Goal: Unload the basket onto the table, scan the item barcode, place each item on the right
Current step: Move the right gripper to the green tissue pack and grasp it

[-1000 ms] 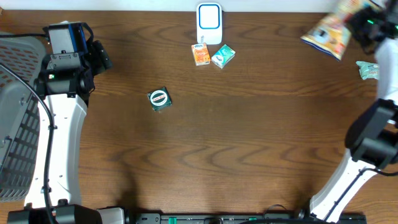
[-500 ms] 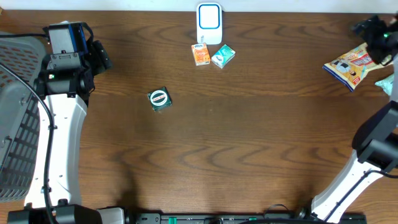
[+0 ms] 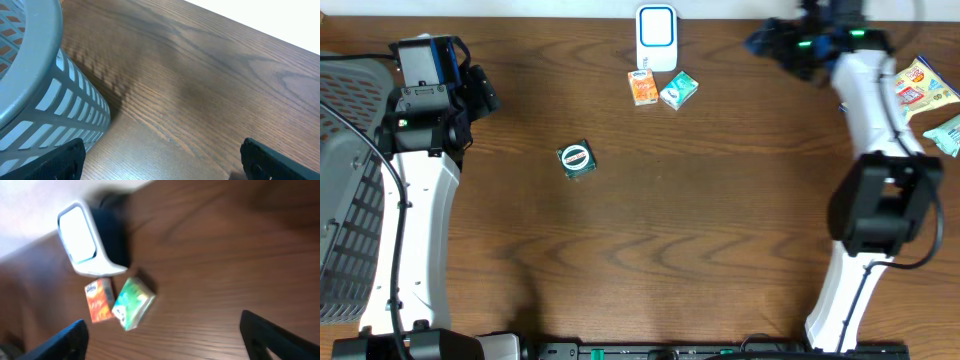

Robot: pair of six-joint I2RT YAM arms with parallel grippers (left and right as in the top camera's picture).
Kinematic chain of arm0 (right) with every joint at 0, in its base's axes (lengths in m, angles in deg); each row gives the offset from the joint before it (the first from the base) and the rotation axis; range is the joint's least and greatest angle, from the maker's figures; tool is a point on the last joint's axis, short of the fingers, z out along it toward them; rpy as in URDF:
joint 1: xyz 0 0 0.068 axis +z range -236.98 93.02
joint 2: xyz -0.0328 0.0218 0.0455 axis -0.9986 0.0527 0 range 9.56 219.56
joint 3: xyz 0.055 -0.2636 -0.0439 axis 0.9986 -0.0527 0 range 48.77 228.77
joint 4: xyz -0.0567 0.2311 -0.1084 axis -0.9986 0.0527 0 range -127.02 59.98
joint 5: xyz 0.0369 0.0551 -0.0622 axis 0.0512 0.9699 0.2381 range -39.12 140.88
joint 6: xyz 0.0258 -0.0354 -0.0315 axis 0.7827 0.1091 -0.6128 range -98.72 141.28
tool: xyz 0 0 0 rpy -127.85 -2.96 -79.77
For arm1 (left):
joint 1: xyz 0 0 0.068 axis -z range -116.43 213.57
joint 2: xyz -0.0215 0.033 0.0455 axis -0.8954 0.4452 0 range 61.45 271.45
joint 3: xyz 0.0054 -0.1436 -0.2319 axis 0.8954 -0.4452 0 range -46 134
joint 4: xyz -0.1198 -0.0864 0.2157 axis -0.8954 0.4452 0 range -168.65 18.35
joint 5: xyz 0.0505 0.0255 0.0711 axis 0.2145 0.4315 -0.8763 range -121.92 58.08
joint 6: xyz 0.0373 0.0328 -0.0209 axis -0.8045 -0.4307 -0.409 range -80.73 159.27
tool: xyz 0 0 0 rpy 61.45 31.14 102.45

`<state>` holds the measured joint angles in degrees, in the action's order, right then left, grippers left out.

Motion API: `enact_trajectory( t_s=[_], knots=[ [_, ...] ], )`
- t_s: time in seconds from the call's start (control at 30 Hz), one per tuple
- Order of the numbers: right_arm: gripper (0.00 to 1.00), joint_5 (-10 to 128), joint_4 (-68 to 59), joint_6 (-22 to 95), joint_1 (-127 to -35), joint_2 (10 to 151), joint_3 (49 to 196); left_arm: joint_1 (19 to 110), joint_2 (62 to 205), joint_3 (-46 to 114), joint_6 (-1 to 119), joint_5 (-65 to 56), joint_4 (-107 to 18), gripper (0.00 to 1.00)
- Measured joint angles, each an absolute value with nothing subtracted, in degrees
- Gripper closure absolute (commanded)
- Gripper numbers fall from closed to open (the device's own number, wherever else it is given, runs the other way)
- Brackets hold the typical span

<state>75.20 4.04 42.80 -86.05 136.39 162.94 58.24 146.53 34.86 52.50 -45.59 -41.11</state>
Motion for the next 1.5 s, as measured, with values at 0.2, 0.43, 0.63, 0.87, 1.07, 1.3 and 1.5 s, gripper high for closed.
enact_trajectory(
  t_s=[0.2,0.43,0.63,0.87,1.07,1.3,1.5],
  knots=[
    [0.23,69.27,-4.09,47.78,-76.32,136.39,158.3,58.24,146.53,34.86,52.5,-45.59,-41.11,0.02],
    [0.31,63.72,-9.84,56.26,-70.79,136.39,150.57,58.24,146.53,34.86,52.5,-45.59,-41.13,0.02],
    [0.35,61.51,-11.92,59.89,-71.03,136.39,146.76,58.24,146.53,34.86,52.5,-45.59,-41.11,0.02],
    [0.35,62.89,-19.11,64.41,-71.32,138.68,146.41,58.24,146.51,34.86,52.5,-45.59,-41.13,0.02],
    [0.41,65.25,-20.46,66.77,-71.34,143.12,146.81,58.24,146.53,34.86,52.5,-45.59,-41.09,0.02],
    [0.92,65.8,-19.52,66.42,-71.38,143.97,146.85,58.24,146.53,34.86,52.5,-45.59,-41.11,0.02],
    [0.99,72.25,-20.16,65.48,-73.31,144.15,146.92,58.24,146.53,34.86,52.5,-45.59,-41.11,0.02]
  ],
)
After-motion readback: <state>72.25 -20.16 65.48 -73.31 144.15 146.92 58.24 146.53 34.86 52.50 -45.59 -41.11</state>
